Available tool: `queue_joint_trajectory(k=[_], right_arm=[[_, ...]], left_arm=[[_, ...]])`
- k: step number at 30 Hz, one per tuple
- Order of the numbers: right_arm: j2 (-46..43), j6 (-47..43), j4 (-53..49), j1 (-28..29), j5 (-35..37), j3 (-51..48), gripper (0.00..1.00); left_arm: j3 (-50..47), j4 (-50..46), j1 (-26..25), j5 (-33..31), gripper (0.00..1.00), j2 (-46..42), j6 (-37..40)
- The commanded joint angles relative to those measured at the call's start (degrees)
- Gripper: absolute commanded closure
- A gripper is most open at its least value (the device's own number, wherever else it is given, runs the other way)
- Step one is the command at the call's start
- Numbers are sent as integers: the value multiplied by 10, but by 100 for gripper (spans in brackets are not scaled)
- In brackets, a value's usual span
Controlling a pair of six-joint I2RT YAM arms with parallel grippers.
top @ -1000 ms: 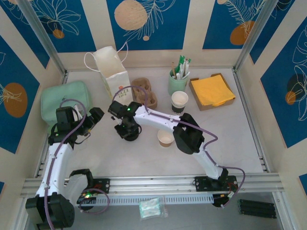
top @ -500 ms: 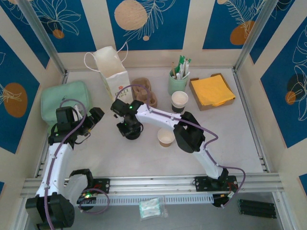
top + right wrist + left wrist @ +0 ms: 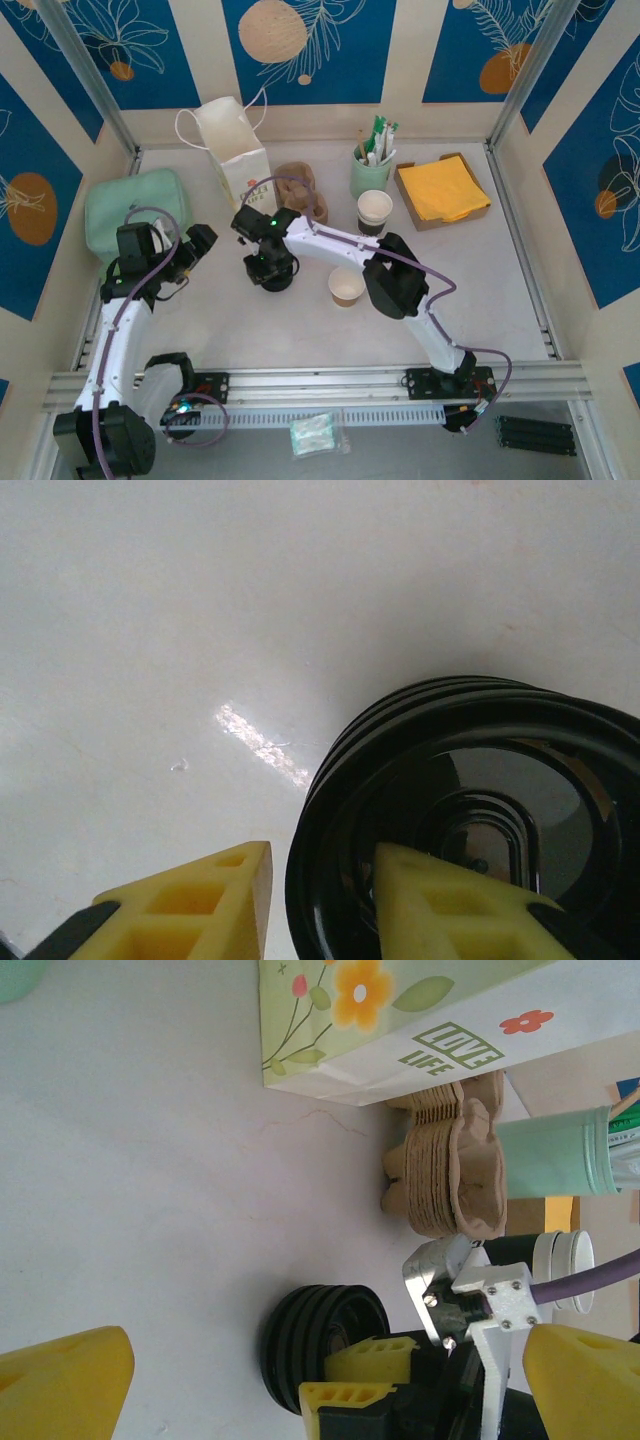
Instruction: Pack the takeout coffee
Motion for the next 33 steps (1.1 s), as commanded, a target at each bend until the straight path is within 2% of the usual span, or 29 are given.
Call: queue_joint_trajectory(k=[1,9,20,33], right_arm=[[-32,4,-11,-5,-8,8,66],[-27,5,-9,-10,-15,5,70],[-30,1,-14,-12,-22,17,94],[-71,-3,-33,-19,-12,46,95]], left_arm=[[4,4,1,18,1,-1,11],[3,7,1,18,1,1,12],[2,8,0,19,1,2,13],[6,10,0,24,1,4,14]])
